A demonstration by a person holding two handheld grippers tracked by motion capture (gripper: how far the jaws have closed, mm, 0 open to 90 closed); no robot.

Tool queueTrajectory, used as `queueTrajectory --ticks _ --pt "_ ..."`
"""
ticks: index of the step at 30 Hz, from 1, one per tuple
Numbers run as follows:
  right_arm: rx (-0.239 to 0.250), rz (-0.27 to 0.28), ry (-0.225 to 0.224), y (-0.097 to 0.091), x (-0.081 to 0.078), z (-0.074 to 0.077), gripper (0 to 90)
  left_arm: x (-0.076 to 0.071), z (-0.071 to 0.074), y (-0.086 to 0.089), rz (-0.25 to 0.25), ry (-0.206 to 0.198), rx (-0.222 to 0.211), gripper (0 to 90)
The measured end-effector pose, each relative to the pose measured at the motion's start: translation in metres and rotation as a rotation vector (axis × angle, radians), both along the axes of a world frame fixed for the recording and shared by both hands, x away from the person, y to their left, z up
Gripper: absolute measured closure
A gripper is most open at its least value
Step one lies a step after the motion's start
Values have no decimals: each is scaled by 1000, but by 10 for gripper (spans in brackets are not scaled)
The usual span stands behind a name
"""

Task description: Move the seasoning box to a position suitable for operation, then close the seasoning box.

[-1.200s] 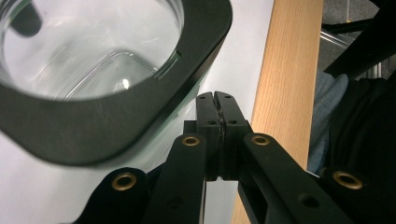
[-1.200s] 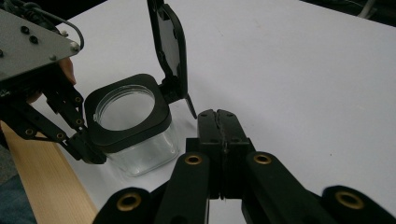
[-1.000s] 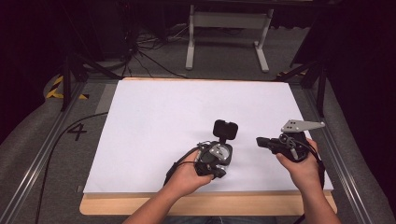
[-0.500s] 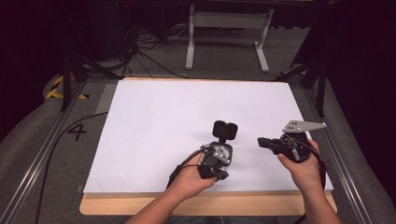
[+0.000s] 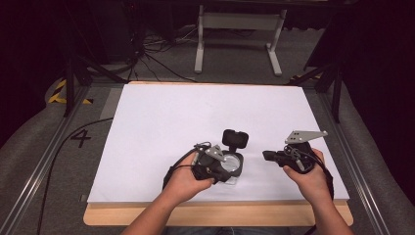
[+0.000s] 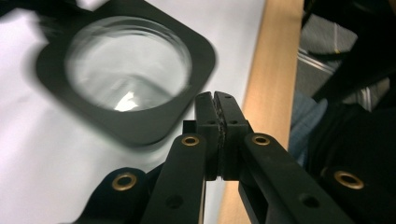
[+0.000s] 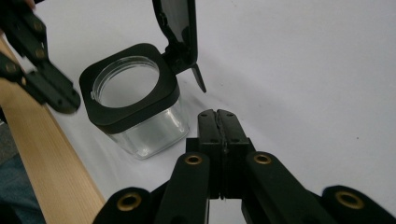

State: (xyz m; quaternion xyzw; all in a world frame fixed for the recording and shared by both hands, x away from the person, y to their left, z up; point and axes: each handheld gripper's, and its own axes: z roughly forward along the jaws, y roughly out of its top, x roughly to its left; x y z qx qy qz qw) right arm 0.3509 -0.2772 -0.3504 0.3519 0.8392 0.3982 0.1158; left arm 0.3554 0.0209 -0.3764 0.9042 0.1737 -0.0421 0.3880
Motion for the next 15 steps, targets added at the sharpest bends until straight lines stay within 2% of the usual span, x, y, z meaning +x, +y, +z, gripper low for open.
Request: queueTrajectory --ticks 2,3,8,12,15 --pt "-8 3 0 1 0 -2 900 2 2 4 15 -8 -10 891" --pt "-17 13 10 4 0 -6 900 6 5 14 50 -18 -27 889" --pt "-56 51 38 14 1 -18 900 15 11 36 129 -37 -49 884" --pt "-94 96 87 30 4 -37 900 22 11 53 194 -28 -67 880" --pt "-113 108 96 38 5 -44 900 23 11 59 214 -26 -73 879"
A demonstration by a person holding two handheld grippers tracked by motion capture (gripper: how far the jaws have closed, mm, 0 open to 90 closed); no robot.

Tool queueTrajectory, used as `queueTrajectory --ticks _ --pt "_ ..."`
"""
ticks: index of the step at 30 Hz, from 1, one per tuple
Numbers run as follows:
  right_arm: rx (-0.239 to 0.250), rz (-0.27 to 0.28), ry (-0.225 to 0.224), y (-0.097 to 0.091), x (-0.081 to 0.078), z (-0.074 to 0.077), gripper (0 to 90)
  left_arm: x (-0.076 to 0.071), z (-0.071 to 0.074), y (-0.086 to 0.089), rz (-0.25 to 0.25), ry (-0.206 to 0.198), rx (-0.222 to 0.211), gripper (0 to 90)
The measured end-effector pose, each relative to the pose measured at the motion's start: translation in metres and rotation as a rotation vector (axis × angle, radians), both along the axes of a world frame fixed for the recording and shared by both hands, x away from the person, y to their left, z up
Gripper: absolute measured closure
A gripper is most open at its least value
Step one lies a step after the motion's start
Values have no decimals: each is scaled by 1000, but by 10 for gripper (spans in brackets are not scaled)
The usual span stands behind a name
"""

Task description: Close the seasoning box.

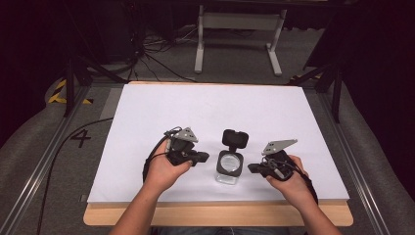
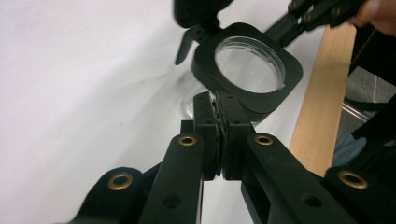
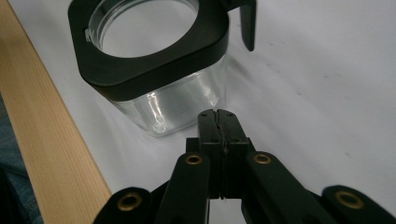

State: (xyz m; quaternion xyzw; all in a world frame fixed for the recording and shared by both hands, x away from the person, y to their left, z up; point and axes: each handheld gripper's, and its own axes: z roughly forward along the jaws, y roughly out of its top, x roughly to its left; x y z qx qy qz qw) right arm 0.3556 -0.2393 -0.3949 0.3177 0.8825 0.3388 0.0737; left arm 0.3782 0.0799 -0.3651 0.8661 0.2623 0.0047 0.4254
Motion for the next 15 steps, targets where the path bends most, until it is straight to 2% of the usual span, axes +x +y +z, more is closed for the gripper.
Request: queueTrajectory --ticks 4,7,10,15 --pt "-12 20 -1 14 5 -9 900 -2 0 7 17 -1 1 878" --pt "-35 10 -11 16 6 -10 900 -4 1 10 27 -3 -3 878" --pt "-17 -8 -8 16 12 -12 900 -5 1 12 30 -2 0 876" --pt "-17 -18 -41 24 23 -13 900 -6 -1 13 35 1 1 875"
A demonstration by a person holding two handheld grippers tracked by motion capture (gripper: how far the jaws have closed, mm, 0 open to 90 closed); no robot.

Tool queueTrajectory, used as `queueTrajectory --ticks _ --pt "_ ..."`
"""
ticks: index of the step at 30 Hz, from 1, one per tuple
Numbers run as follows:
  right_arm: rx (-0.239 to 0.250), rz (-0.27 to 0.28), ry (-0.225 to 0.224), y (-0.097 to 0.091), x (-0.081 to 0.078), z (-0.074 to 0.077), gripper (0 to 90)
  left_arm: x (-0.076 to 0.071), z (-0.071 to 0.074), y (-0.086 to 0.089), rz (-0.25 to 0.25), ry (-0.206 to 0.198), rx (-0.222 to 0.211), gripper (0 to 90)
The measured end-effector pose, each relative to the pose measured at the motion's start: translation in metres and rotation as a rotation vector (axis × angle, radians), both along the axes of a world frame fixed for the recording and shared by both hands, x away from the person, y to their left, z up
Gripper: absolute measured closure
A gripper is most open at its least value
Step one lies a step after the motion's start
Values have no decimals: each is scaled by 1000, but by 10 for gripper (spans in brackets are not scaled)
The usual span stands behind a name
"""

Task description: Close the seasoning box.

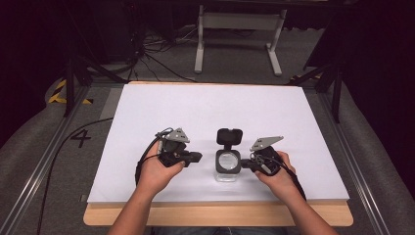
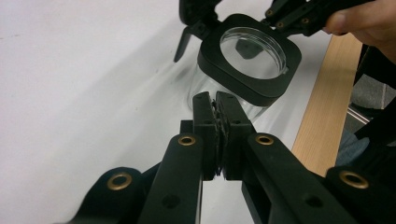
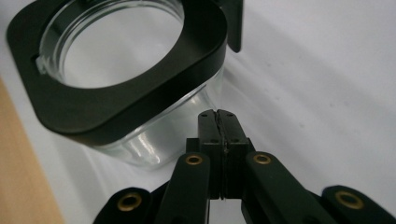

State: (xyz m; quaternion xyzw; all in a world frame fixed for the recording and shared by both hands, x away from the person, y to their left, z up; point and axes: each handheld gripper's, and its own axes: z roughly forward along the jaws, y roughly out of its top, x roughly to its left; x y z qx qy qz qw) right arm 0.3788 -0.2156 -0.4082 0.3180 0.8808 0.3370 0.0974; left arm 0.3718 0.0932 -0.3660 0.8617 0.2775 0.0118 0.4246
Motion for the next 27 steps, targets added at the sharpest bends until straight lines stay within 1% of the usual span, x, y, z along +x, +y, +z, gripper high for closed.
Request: queueTrajectory --ticks 3,5,6,7,8,9,11,13,14,15,16,18,19,21,22,23,25,26,27 --pt "3 -9 4 3 6 -1 900 0 0 0 -4 6 7 872" --pt "0 -23 -12 -2 6 4 900 0 -1 -1 -33 30 15 867" --pt "7 -31 -21 -5 6 8 900 -1 -2 -4 -59 36 30 866" --pt "7 -31 -21 -5 6 8 900 -1 -2 -4 -59 36 30 867" --pt "32 -46 -32 -11 7 16 900 -3 -2 -7 -78 43 32 867" --pt "47 -51 -43 -15 9 22 900 -5 -3 -12 -104 54 29 869" --pt "80 -52 -72 -18 12 38 900 -10 -2 -20 -147 62 33 870" --pt "86 -40 -97 -16 16 52 900 -14 -3 -29 -185 66 39 871" --pt "87 -36 -109 -15 18 58 900 -17 -4 -34 -208 75 41 871" --pt "92 -32 -125 -12 21 66 900 -19 -6 -39 -229 84 49 871" --pt "96 -22 -145 -10 25 76 900 -20 -8 -43 -242 83 60 871" --pt "111 -16 -158 -6 31 87 900 -20 -13 -50 -258 97 62 871" --pt "130 -13 -162 -3 37 94 900 -20 -15 -52 -261 90 65 872" --pt "157 -11 -164 1 45 104 900 -20 -22 -59 -272 97 71 873" --pt "168 -10 -165 4 49 108 900 -21 -24 -62 -268 105 63 874" --pt "176 -5 -163 7 53 113 900 -20 -27 -64 -271 105 64 874" --pt "189 7 -150 15 61 120 900 -20 -30 -67 -262 105 71 875" --pt "186 13 -143 18 63 121 900 -18 -31 -66 -272 119 83 875" --pt "174 22 -128 24 67 122 900 -17 -32 -66 -266 113 86 875"
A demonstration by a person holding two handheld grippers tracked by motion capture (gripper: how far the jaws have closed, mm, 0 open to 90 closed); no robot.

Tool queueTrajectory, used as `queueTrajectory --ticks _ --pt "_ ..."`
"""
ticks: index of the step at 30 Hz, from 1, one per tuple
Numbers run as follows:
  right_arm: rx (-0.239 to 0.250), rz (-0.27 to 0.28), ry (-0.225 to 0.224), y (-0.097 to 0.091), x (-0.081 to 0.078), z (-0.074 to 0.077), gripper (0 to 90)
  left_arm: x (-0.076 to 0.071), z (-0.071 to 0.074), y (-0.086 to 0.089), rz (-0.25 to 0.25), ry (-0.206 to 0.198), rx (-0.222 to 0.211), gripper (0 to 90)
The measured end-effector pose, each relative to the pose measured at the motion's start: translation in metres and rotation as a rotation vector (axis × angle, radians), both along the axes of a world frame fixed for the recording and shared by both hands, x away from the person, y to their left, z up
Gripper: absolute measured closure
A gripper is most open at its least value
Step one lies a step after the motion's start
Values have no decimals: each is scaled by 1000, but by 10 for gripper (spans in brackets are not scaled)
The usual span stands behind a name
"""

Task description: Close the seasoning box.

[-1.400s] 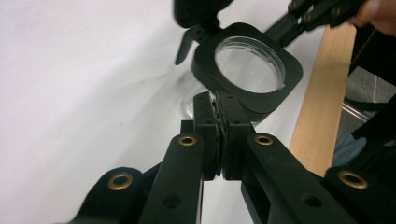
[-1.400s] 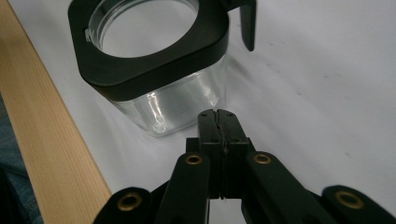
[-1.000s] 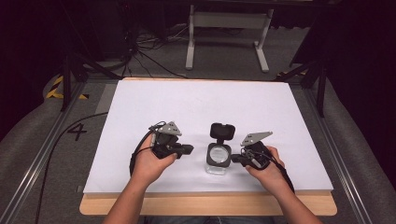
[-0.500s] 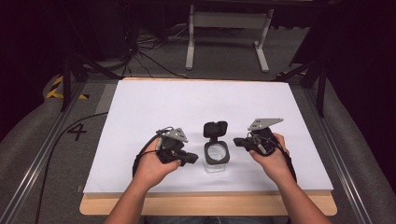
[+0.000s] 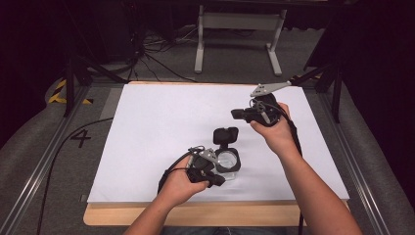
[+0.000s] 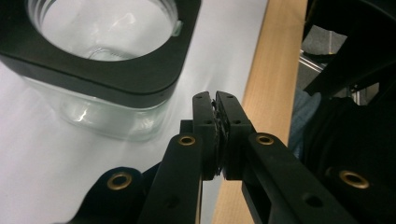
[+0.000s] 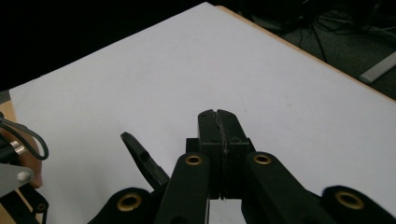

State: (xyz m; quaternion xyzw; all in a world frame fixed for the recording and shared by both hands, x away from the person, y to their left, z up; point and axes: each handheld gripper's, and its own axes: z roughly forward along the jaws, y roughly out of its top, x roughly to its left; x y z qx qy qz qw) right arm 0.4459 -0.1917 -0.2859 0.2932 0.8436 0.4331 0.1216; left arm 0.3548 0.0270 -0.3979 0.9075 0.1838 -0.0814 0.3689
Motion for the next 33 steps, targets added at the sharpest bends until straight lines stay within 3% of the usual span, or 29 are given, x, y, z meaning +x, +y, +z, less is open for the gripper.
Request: queueTrajectory --ticks 3,6,9,16,22,27,33 --pt "-38 21 30 10 4 -2 900 3 -3 2 35 -23 -15 877" --pt "-72 48 57 16 4 -6 900 5 -3 4 39 -25 -21 894" --pt "-101 69 76 19 -3 -12 900 5 -4 5 49 -26 -44 896" --pt "-116 104 94 7 -32 -25 900 5 -3 7 69 -42 -39 896" --pt "-129 129 138 4 -53 -44 900 5 -4 11 86 -42 -43 897" --pt "-174 149 162 8 -62 -61 900 4 -4 11 95 -44 -46 896" --pt "-169 146 141 9 -66 -62 900 3 -4 12 94 -54 -43 884"
